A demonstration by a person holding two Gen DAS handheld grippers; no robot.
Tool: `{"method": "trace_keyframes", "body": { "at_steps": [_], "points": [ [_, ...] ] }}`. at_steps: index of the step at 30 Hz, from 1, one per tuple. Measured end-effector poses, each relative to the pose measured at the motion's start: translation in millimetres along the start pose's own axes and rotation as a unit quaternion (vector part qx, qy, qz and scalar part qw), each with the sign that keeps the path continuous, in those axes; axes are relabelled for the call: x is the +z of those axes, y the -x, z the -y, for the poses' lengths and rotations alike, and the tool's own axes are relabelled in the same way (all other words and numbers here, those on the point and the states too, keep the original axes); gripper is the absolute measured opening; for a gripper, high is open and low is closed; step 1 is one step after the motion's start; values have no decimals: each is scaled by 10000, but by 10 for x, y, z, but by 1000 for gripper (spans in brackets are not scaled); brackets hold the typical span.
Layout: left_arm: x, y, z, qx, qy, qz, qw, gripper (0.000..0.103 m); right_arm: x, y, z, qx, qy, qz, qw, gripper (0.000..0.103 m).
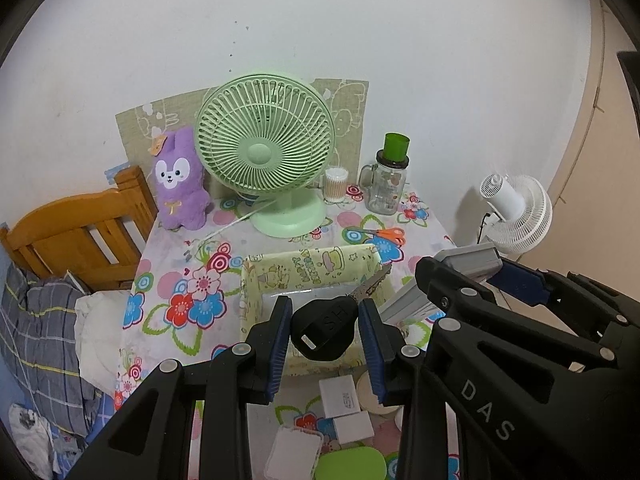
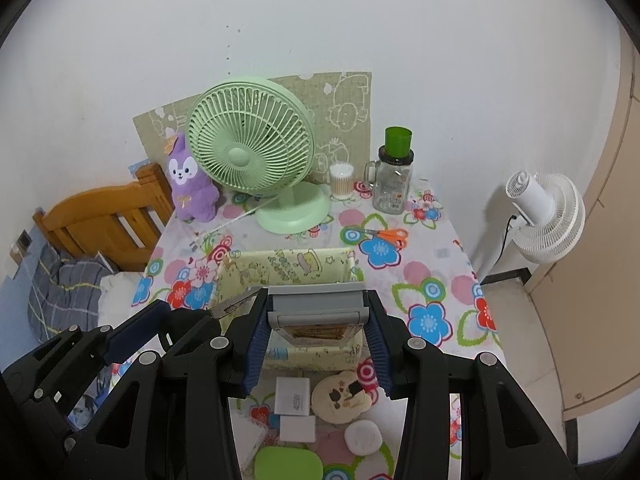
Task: Organize rigid objects
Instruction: 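Carry the key with the left tool while the right tool carries the device over the fabric box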
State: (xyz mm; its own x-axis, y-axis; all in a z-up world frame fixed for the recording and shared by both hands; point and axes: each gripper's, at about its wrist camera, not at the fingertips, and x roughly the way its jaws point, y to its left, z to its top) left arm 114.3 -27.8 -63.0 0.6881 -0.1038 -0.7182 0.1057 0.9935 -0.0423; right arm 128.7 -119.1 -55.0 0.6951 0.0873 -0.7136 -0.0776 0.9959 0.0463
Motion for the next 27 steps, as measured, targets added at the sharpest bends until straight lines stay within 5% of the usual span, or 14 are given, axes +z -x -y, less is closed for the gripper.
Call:
{"method": "trace_keyframes", "body": {
  "at_steps": [27],
  "points": [
    [278,-872,-146,62,81,-380,9992,35,303,-913,42,-104,-19,-445,9990,48]
  ]
}}
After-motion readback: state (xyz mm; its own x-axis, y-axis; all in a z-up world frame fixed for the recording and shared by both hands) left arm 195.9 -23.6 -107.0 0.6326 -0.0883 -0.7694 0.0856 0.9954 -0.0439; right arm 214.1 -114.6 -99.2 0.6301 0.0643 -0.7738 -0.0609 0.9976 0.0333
